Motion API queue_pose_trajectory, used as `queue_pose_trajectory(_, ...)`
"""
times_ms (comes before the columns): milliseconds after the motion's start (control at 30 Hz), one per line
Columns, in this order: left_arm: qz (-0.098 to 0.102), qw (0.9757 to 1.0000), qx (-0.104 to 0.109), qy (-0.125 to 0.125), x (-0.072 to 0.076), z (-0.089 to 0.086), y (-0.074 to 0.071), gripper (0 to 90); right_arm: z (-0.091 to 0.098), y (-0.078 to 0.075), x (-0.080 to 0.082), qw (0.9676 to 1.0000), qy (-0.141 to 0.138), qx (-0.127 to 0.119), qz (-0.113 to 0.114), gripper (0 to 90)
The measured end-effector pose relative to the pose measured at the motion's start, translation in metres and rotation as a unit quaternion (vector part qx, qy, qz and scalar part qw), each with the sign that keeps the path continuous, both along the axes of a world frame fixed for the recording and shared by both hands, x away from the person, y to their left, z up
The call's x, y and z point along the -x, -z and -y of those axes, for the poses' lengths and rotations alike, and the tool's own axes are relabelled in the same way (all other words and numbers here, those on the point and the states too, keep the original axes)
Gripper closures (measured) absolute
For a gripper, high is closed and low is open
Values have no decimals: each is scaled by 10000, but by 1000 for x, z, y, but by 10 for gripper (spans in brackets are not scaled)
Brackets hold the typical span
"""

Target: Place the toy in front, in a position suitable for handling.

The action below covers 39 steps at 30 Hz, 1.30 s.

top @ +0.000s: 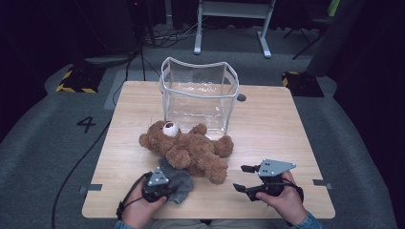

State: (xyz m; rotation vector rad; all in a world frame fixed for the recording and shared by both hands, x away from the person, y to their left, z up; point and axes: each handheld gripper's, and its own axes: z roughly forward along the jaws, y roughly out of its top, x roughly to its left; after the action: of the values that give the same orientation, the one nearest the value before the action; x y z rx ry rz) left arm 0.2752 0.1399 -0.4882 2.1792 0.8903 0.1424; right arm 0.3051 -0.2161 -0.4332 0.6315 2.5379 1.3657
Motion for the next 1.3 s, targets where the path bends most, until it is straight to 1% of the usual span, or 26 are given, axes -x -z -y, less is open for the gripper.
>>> queue_pose_trajectory(67,51,9996,32,282,7,22,1,776,-3,2,6,10000,-66,35,-62,303)
queue_pose_trajectory(167,192,9983,132,532,16,49,2,774,-3,15,15,9995,-130,148,-237,307)
queue_pose_trajectory(200,223,9974,264,640,17,57,2,773,-4,21,17,9992,-186,211,-278,307)
queue_pose_trajectory(267,117,9961,302,821,23,70,2,772,-8,31,19,9986,-277,262,-357,307)
queue_pose_trajectory(300,136,9940,391,1015,24,77,3,771,-11,35,20,9984,-322,271,-372,312)
queue_pose_trajectory(367,272,9923,370,1147,26,86,3,758,-21,41,21,9972,-509,345,-425,360)
queue_pose_trajectory(400,321,9916,384,1193,26,90,4,735,-30,46,21,9952,-742,445,-465,407)
queue_pose_trajectory(433,321,9916,384,1193,26,90,4,721,-30,46,21,9952,-742,445,-465,407)
queue_pose_trajectory(467,393,9923,377,1108,25,89,5,721,-33,48,20,9941,-858,469,-465,505)
queue_pose_trajectory(500,451,9927,362,1056,24,88,5,685,-36,50,18,9925,-1021,538,-407,661)
queue_pose_trajectory(533,471,9932,443,967,24,86,5,638,-36,50,17,9917,-1093,554,-376,735)
queue_pose_trajectory(567,425,9930,560,952,23,85,5,557,-37,50,16,9917,-1111,529,-364,795)
queue_pose_trajectory(600,415,9946,500,814,25,82,3,484,-36,48,16,9920,-1092,570,-267,815)
queue_pose_trajectory(633,559,9940,517,785,24,81,3,442,-33,46,15,9924,-1047,600,-222,823)
queue_pose_trajectory(700,652,9935,506,780,26,75,0,387,-23,40,11,9931,-941,668,-232,829)
queue_pose_trajectory(733,550,9946,493,734,28,71,-2,378,-16,37,9,9938,-825,712,-237,829)
queue_pose_trajectory(767,609,9942,487,741,28,67,-4,369,-7,34,7,9946,-685,759,-187,829)
queue_pose_trajectory(833,740,9955,285,513,27,57,-7,330,14,29,0,9958,-331,852,-51,828)
queue_pose_trajectory(900,688,9971,234,244,25,46,-10,340,36,24,-6,9962,56,872,-15,827)
queue_pose_trajectory(967,655,9976,220,36,22,35,-13,342,55,21,-12,9955,421,854,32,826)
queue_pose_trajectory(1000,657,9976,200,-92,20,30,-14,341,64,20,-16,9943,611,872,58,825)
queue_pose_trajectory(1033,693,9971,66,-301,18,21,-16,341,72,19,-20,9926,803,906,103,824)
queue_pose_trajectory(1067,722,9967,53,-374,18,18,-16,339,85,18,-27,9895,1072,962,142,822)
queue_pose_trajectory(1233,761,9942,37,-758,14,-1,-17,326,107,20,-44,9842,1454,999,176,783)
queue_pose_trajectory(1267,761,9942,37,-758,14,-1,-17,323,110,20,-48,9824,1589,958,189,710)
queue_pose_trajectory(1300,783,9936,27,-816,12,-5,-18,319,111,20,-50,9802,1747,907,197,546)
